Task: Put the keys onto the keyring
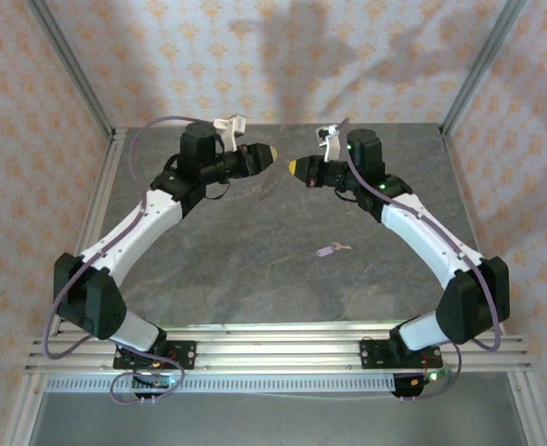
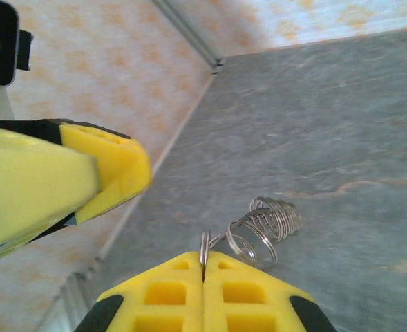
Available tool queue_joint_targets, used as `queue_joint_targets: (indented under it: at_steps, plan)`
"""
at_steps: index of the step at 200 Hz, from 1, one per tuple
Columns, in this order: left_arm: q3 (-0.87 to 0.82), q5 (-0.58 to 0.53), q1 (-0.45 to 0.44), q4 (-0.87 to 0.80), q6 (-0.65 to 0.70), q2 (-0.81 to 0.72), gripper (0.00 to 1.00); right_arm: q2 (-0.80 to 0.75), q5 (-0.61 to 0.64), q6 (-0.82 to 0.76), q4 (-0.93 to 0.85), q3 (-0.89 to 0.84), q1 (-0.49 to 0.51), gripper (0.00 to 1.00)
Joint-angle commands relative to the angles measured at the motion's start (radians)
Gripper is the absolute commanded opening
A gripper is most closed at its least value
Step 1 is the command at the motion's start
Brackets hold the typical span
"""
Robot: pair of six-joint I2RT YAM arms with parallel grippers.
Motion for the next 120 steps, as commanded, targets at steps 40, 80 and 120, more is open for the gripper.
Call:
queue_joint_targets:
  at_steps: [40, 80, 120]
  plan:
    - [0.192, 0.076, 0.037, -0.006, 0.028, 0.188, 0.41, 0.033, 0.051, -0.152, 0.024, 0.070, -0.014, 0.00]
    - [0.267, 0.184, 0.108, 0.104, -0.083, 0.267, 0.40, 0.130, -0.094, -0.109, 0.056, 0.151, -0.048, 0.00]
    - [0.260, 0.243, 0.114, 0.123, -0.074, 0.262, 0.48, 0.228, -0.271, 0.017, 0.145, 0.213, -0.080, 0.00]
